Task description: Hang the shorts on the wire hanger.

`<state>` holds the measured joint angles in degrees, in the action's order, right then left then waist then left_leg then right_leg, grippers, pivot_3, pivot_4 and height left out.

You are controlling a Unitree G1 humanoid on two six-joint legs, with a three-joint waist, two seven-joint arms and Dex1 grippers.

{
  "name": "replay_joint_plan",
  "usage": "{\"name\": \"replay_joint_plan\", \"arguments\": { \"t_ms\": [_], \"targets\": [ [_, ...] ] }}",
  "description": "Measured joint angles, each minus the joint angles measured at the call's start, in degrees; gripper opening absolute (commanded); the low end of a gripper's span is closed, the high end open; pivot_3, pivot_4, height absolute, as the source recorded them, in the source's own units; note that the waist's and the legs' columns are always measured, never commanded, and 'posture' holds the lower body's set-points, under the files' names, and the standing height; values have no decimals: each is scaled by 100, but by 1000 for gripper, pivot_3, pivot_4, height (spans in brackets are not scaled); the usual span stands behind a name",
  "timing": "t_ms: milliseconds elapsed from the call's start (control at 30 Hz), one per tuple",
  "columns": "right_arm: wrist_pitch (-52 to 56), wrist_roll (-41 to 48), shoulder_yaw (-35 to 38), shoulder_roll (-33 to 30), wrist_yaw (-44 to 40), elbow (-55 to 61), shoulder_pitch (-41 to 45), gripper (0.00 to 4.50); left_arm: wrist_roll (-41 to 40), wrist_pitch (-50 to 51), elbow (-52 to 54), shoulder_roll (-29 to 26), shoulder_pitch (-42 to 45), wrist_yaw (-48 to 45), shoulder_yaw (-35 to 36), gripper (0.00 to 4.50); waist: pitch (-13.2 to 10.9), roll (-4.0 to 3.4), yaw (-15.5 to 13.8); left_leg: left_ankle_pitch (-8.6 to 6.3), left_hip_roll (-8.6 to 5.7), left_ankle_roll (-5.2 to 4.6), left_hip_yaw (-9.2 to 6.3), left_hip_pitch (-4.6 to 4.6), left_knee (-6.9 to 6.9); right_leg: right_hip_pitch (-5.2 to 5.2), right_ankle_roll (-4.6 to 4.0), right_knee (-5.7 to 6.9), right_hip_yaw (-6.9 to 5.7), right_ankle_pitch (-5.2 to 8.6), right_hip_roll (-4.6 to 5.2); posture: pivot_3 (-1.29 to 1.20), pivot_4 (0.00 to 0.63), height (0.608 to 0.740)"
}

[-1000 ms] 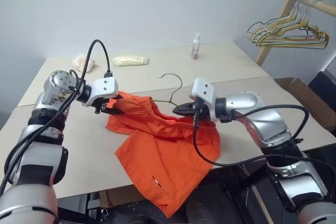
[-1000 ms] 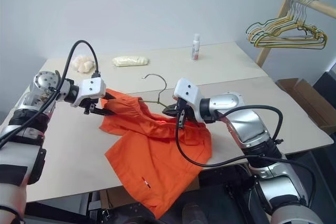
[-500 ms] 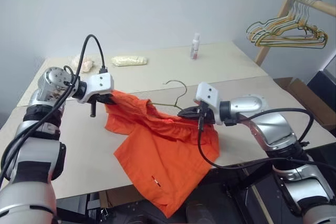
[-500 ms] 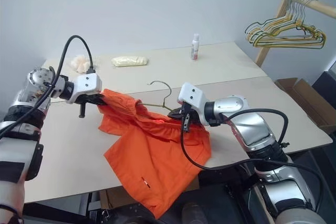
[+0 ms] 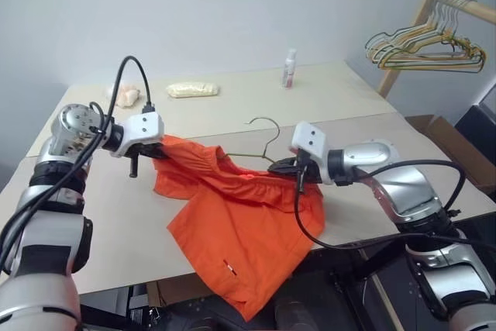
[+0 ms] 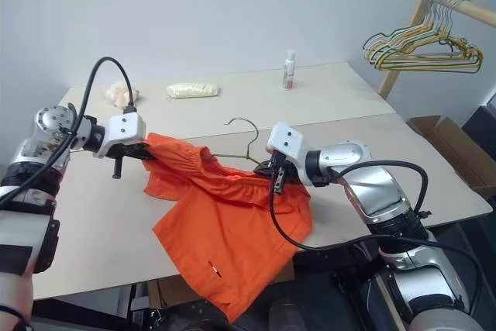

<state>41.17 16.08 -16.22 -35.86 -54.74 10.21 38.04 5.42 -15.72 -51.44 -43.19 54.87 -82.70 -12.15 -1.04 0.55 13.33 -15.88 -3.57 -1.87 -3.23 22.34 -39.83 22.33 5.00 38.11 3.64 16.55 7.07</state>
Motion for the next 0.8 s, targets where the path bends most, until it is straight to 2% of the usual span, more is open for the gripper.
{"name": "replay_joint_plan", "arguments": {
  "t_ms": [200,300,433,500,600,700,800],
  "targets": [
    [271,153,62,13,-86,163,256,0,-79,-32,186,28,20,-22,-1,2958,0,0,24,0,0,0,0,1,0,1,0,0,0,0,0,-186,0,740],
    [452,265,62,-145,-263,163,394,0,-297,-20,263,-205,217,-548,23,2958,-1,1,29,0,0,0,0,4,1,4,0,0,0,0,0,-182,0,740],
    [664,328,63,-342,-529,133,748,0,-1298,517,1090,-376,358,-931,-5,2958,-1,0,4,-1,2,-2,-1,3,0,0,0,-1,-1,0,2,-181,0,740],
    [699,327,-6,-339,-653,13,1007,0,-1727,940,1549,-165,359,-953,-16,2958,-1,0,-32,-1,1,-2,-6,-2,-2,-7,0,-1,-2,0,3,-181,0,740],
    [700,326,-118,-266,-736,-96,1237,0,-1663,1042,1713,279,356,-949,-221,2958,0,1,-39,-1,0,-1,-5,-4,-2,-5,0,-3,-2,0,2,-194,0,740],
    [720,323,-166,-227,-778,-176,1287,0,-1069,703,1405,544,350,-768,-606,2349,0,1,11,0,-2,0,-5,0,-1,-2,0,-2,-2,0,2,-207,0,740],
    [786,320,-222,-229,-806,-194,1288,0,-625,408,938,674,358,-551,-751,1394,0,1,97,0,-1,0,-2,4,-1,3,0,-1,1,0,2,-224,0,740]
  ]
}}
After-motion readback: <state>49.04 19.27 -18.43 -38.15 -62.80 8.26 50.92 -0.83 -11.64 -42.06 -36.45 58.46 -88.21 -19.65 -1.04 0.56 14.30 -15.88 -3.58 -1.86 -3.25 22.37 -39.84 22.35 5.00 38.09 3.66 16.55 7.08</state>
